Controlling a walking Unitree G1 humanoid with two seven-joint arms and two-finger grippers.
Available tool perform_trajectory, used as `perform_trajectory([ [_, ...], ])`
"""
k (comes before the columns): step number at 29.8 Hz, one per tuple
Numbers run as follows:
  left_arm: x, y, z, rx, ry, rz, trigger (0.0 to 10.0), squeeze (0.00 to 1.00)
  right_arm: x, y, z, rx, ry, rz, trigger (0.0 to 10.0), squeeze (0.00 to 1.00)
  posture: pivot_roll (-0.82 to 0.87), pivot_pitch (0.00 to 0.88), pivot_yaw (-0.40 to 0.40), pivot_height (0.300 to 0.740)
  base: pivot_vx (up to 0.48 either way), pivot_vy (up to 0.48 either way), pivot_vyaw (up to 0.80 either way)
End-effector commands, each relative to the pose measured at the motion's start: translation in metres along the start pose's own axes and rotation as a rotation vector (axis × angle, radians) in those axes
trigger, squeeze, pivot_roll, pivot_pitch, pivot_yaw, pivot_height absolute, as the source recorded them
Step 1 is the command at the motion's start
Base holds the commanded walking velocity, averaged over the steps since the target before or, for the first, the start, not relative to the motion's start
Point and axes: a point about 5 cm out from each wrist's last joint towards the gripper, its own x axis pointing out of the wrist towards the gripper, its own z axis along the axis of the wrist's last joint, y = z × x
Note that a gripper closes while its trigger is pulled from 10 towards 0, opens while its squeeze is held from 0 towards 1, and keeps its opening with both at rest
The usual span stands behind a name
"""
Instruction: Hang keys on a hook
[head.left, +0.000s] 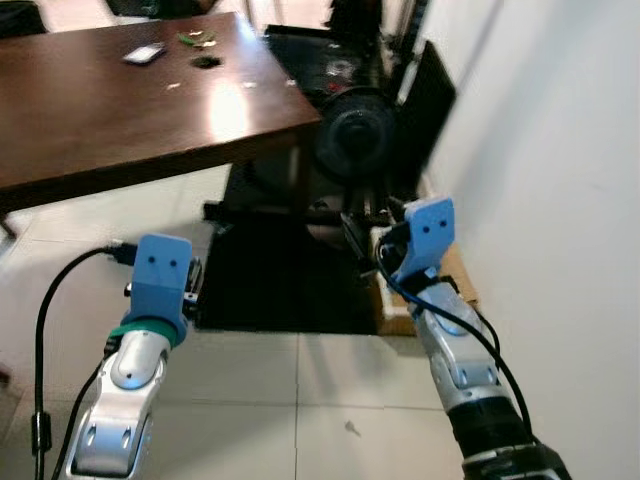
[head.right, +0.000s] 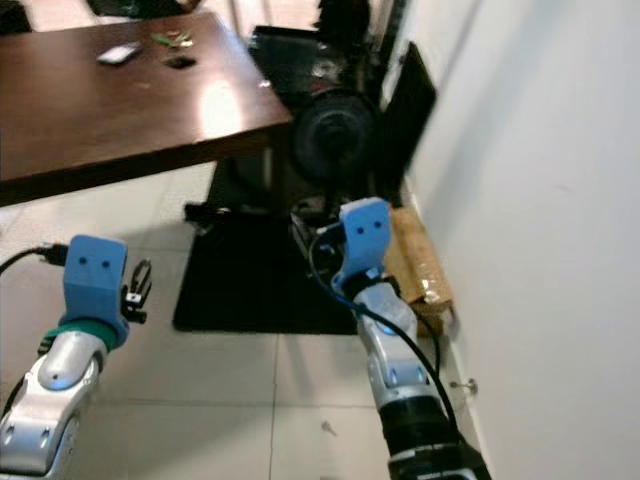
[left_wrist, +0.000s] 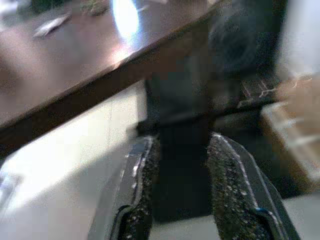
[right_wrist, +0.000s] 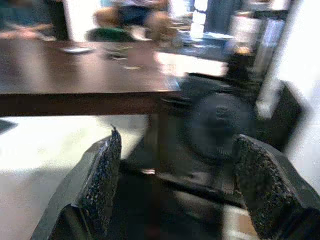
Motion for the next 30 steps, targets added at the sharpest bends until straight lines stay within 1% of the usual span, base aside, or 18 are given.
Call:
perform_trajectory([
  [1,-0.0044,0.0084,-0.0110,0.014,0.043,0.027,10.0,0.00,0.0030,0.0077,0.0013,0.007,-0.009,0.019,10.0,0.00,-0.03,0.066,0.075,0.740,0.435,0.000,0.00],
  [16,-0.0040,0.0082,-0.0112,0.013,0.044,0.029,10.0,0.00,0.0042,0.0064,0.0008,-0.009,-0.009,0.015,10.0,0.00,-0.03,0.068,0.074,0.740,0.430,0.000,0.00],
  [19,-0.0039,0.0084,-0.0113,0.012,0.045,0.031,10.0,0.00,0.0044,0.0061,0.0002,-0.007,-0.005,0.013,10.0,0.00,-0.03,0.068,0.073,0.740,0.382,0.000,-0.54],
  [24,-0.0039,0.0096,-0.0113,-0.002,0.050,0.037,10.0,0.00,0.0044,0.0057,0.0000,-0.013,-0.007,0.011,10.0,0.00,-0.03,0.068,0.073,0.740,0.054,0.000,0.00],
  [30,-0.0039,0.0091,-0.0104,0.002,0.047,0.033,10.0,0.00,0.0045,0.0060,0.0010,-0.016,-0.012,0.011,10.0,0.00,-0.03,0.069,0.073,0.740,0.000,0.000,0.00],
])
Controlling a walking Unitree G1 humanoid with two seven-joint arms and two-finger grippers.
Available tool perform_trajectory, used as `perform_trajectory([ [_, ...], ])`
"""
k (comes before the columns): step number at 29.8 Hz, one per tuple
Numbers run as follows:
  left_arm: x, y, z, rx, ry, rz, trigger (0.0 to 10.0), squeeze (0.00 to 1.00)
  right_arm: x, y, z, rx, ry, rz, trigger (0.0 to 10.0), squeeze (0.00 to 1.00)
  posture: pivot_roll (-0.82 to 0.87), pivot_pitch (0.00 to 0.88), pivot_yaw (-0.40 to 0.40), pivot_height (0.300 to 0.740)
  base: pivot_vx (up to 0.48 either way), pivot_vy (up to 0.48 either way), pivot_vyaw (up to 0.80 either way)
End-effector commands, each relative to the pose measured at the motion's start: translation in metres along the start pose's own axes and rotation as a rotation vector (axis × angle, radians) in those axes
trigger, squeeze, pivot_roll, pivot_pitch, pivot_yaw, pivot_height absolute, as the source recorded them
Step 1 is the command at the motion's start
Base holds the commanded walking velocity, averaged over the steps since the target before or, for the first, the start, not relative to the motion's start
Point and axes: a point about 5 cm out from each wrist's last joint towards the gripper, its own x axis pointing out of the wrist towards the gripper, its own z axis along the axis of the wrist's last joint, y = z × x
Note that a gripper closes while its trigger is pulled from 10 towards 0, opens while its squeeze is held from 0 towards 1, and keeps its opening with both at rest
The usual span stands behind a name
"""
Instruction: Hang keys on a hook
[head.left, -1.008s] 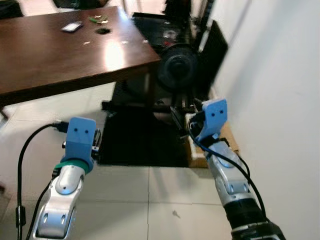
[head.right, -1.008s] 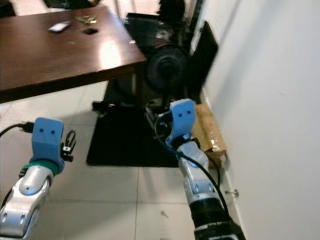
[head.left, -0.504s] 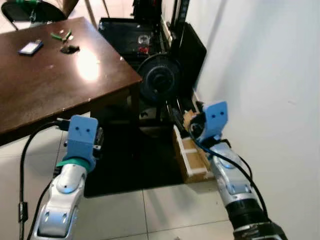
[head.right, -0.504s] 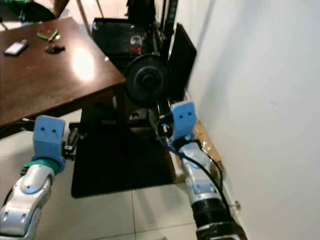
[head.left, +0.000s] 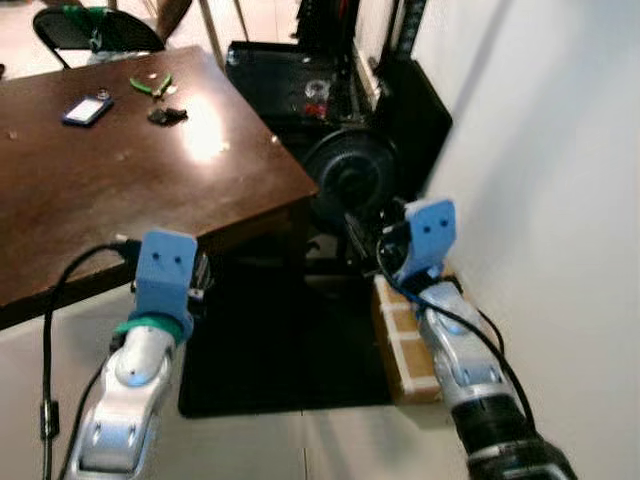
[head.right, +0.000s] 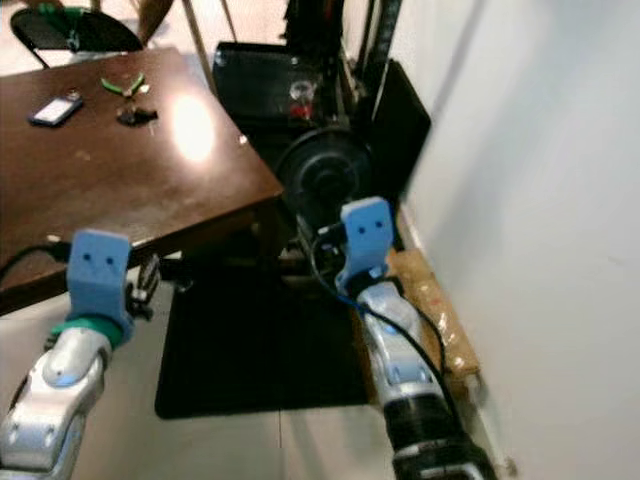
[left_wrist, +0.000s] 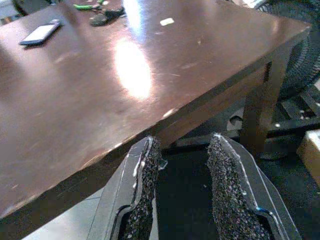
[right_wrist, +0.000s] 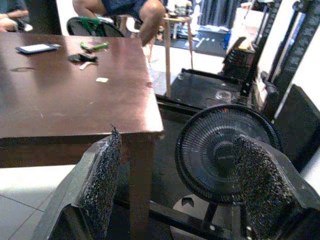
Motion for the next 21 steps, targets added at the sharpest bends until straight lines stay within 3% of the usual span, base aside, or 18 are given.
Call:
perform_trajectory([
  [1,-0.0021,-0.0022,-0.0041,0.002,0.021,-0.009,10.0,0.00,-0.0045,-0.0037,-0.0050,0.002,0.017,-0.017,10.0,0.00,-0.03,0.069,0.073,0.740,0.000,0.000,0.00],
  [21,-0.0019,-0.0033,-0.0037,0.014,0.017,-0.017,10.0,0.00,-0.0049,-0.0036,-0.0060,0.002,0.019,-0.015,10.0,0.00,-0.03,0.068,0.073,0.740,0.000,0.000,0.00],
])
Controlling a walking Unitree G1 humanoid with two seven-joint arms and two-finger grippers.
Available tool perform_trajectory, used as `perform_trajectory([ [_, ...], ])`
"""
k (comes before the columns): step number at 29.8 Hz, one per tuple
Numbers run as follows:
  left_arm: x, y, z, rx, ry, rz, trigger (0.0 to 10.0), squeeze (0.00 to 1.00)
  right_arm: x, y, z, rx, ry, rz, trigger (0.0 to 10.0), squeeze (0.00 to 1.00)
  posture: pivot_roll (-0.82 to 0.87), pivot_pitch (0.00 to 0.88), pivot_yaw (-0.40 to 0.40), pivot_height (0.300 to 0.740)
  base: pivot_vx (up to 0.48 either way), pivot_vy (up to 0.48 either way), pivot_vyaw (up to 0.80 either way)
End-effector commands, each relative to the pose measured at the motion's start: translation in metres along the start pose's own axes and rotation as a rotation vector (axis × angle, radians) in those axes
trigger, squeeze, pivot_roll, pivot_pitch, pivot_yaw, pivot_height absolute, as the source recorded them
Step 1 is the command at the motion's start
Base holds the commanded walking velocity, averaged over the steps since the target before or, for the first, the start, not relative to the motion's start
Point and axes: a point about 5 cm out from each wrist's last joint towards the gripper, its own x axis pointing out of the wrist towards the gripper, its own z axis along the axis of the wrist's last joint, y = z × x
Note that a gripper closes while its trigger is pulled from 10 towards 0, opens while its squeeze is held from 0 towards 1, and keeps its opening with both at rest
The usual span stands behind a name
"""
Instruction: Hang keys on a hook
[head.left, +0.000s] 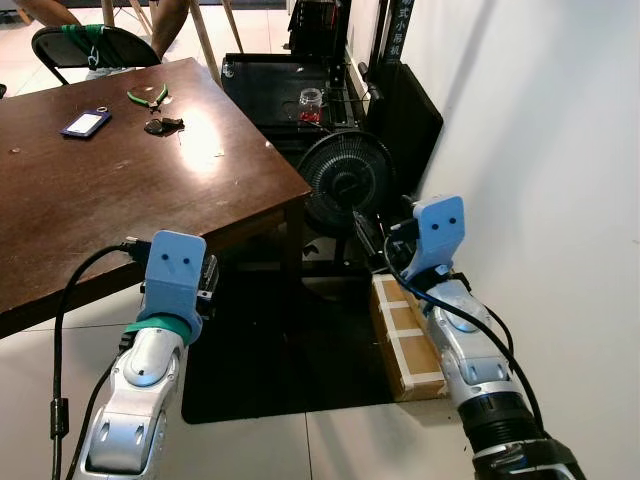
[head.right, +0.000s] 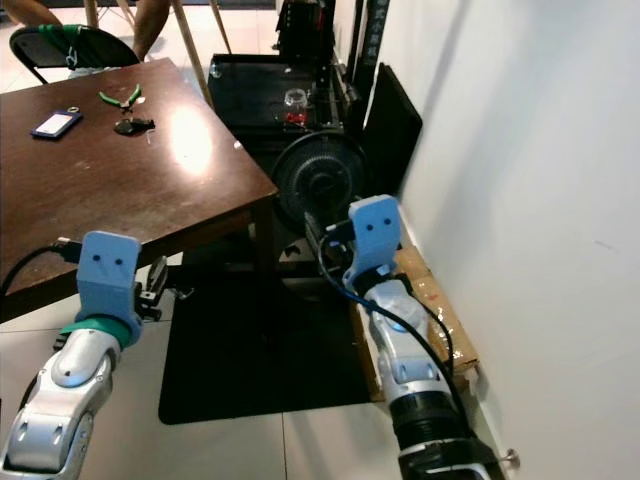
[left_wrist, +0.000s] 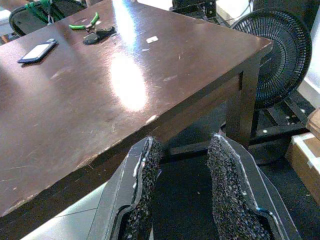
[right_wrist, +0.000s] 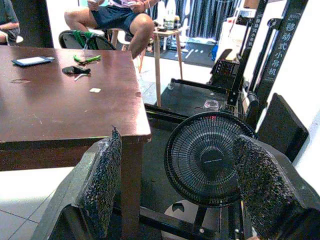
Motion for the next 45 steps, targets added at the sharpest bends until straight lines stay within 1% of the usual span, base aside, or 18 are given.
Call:
perform_trajectory([
  [1,-0.0018,-0.0001,-0.0043,0.013,0.019,-0.003,10.0,0.00,-0.0041,0.0001,-0.0064,0.004,0.020,-0.001,10.0,0.00,-0.03,0.068,0.073,0.740,0.000,0.000,0.00],
  [13,-0.0022,-0.0011,-0.0048,0.000,0.014,-0.009,10.0,0.00,-0.0045,0.0006,-0.0080,0.006,0.025,0.002,10.0,0.00,-0.03,0.059,0.074,0.740,0.000,0.000,0.00],
  [26,-0.0026,-0.0018,-0.0059,0.019,0.015,-0.012,10.0,0.00,-0.0055,0.0023,-0.0085,0.003,0.026,0.007,10.0,0.00,-0.03,0.055,0.073,0.740,0.000,0.000,0.00],
  [45,-0.0018,-0.0020,-0.0047,0.023,0.014,-0.009,10.0,0.00,-0.0052,0.0014,-0.0066,0.002,0.022,0.001,10.0,0.00,-0.03,0.068,0.074,0.740,0.000,-0.331,0.00],
])
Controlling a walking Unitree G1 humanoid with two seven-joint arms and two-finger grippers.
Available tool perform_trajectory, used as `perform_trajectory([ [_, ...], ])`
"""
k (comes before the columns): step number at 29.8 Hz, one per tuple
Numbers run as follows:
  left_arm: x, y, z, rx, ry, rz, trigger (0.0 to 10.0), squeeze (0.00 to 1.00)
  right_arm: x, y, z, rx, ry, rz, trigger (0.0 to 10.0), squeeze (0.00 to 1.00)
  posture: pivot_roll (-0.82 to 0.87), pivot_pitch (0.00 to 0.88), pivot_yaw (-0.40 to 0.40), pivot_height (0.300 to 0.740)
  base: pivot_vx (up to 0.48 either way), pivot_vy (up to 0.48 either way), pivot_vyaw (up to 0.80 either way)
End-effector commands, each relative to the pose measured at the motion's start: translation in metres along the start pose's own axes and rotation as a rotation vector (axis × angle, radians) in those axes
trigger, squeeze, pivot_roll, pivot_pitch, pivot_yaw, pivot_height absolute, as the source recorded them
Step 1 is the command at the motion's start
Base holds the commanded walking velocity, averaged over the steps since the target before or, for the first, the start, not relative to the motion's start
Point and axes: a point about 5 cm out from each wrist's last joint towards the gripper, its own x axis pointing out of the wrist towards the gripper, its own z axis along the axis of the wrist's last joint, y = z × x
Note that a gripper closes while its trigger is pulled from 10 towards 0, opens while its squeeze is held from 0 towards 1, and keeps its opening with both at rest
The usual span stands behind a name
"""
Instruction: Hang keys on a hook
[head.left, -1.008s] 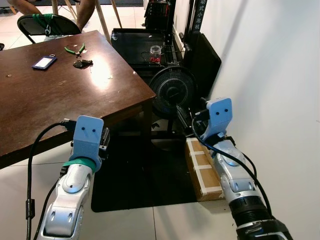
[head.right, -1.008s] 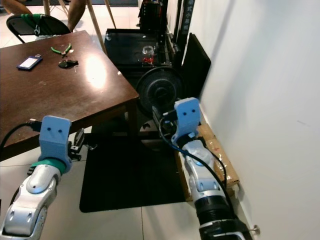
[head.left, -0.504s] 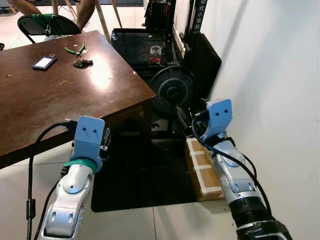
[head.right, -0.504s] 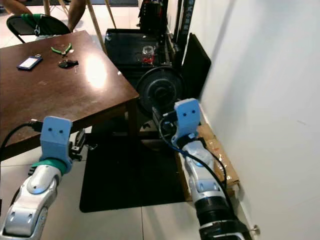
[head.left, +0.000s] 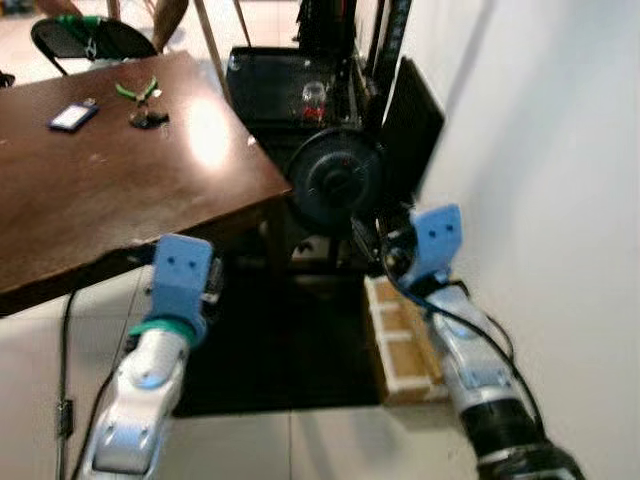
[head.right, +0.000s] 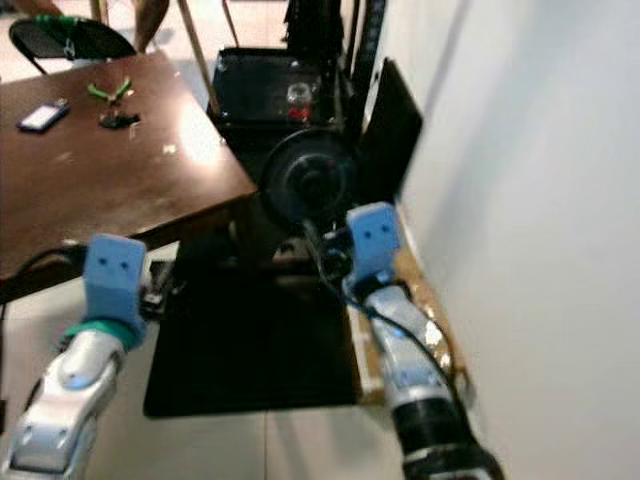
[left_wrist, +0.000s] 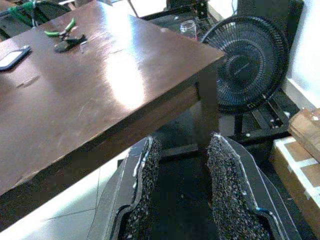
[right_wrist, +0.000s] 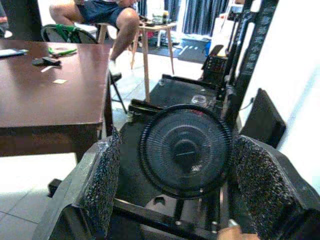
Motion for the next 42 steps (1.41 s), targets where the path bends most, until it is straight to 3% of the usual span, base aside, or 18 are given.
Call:
perform_trajectory([
  [1,-0.0023,0.0032,-0.0077,0.013,0.032,0.016,10.0,0.00,-0.0015,0.0060,-0.0051,0.011,0.018,0.014,10.0,0.00,-0.03,0.069,0.074,0.740,0.000,-0.285,0.00],
  [11,-0.0023,0.0042,-0.0063,-0.003,0.025,0.018,10.0,0.00,-0.0012,0.0052,-0.0054,0.010,0.020,0.012,10.0,0.00,-0.03,0.069,0.074,0.740,0.000,-0.106,0.00],
  [24,-0.0026,0.0028,-0.0063,0.022,0.022,0.009,10.0,0.00,-0.0007,0.0057,-0.0049,0.011,0.019,0.010,10.0,0.00,-0.03,0.072,0.075,0.740,0.000,-0.408,0.00],
  [42,-0.0026,0.0041,-0.0057,-0.002,0.018,0.014,10.0,0.00,-0.0002,0.0051,-0.0053,0.011,0.021,0.009,10.0,0.00,-0.03,0.073,0.074,0.740,0.000,0.000,0.00],
])
